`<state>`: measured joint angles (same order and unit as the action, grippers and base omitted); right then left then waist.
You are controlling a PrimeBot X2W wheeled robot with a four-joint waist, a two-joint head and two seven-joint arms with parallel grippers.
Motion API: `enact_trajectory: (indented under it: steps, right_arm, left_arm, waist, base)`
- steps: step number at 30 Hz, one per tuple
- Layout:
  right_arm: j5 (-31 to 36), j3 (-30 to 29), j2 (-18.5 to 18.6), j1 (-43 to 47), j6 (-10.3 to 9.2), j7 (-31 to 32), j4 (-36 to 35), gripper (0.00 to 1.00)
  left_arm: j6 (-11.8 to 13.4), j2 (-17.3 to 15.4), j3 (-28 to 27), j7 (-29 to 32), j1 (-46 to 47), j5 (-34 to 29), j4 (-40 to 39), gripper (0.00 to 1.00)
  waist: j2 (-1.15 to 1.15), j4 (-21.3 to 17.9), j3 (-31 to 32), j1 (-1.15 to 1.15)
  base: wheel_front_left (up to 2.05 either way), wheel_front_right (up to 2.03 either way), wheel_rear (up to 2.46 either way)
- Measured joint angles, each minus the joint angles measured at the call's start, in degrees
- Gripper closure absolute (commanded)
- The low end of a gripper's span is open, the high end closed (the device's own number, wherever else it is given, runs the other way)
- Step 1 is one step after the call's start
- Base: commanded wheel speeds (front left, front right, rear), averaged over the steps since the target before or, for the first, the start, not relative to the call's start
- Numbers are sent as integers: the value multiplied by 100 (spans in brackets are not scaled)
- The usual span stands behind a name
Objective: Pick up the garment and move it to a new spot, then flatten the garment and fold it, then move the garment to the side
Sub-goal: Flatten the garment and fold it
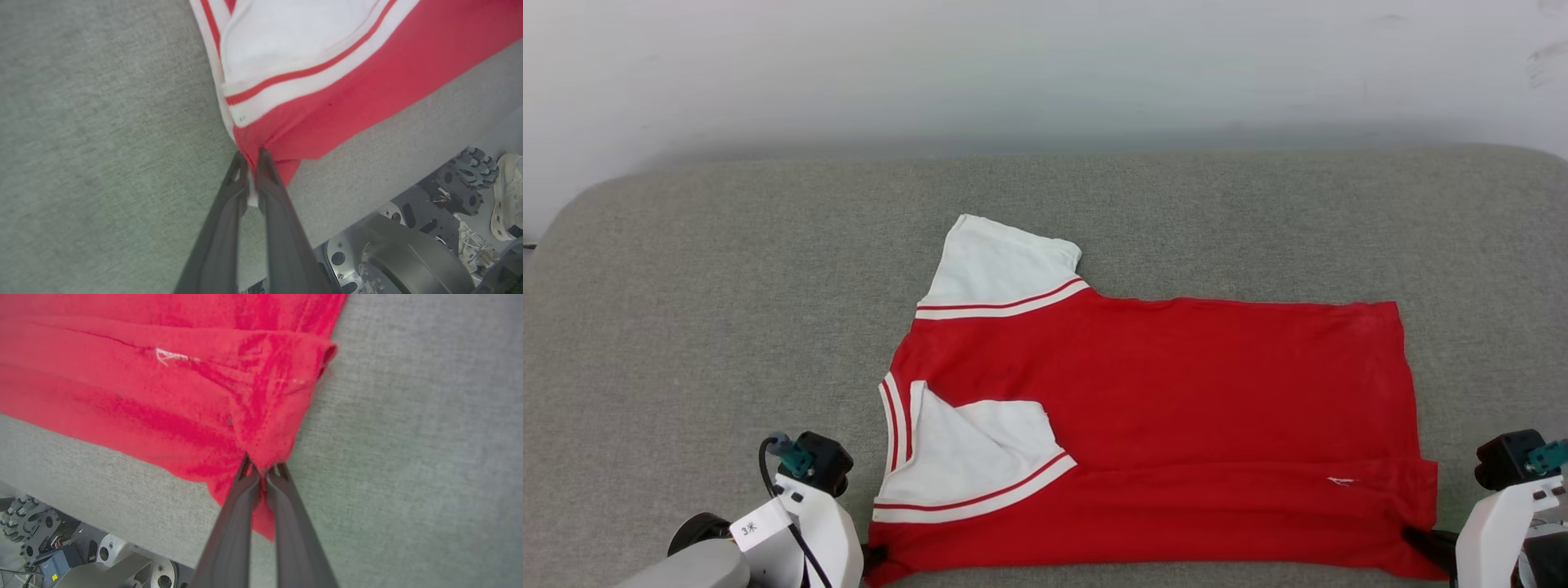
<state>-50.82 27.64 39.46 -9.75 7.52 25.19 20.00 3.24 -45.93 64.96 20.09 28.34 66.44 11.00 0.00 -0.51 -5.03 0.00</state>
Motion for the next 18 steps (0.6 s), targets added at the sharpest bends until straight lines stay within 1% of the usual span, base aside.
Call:
enact_trajectory:
  steps: [4,5,6,7,13,18]
  right_arm:
    - [37,10,-163,-4,-1,-172,183,100]
    - [37,13,-186,-4,-1,-248,201,56]
    - [37,3,-204,-3,-1,-333,218,0]
    - [40,-14,-225,-2,-1,-438,219,0]
    - [281,-347,-343,40,-1,-1378,137,0]
    - [712,-758,-541,43,-1,-2143,-96,0]
  left_arm:
    - [-73,104,7,-23,-13,36,238,100]
    - [-76,121,-12,-82,-14,37,283,97]
    - [-80,131,-30,-130,-14,36,323,27]
    - [-105,129,-37,-176,-14,32,341,0]
    - [-180,46,-137,-428,114,-120,381,0]
    - [-189,-58,-430,-759,454,-248,216,0]
  waist:
    - [0,25,-26,0]
    - [0,29,-12,0]
    - [0,32,13,0]
    - [0,32,44,0]
    - [0,29,283,0]
    - [0,-75,390,0]
  base:
    - [0,0,0]
    - [0,0,0]
    - [0,0,0]
    - [0,0,0]
    - [0,0,0]
    - [0,0,0]
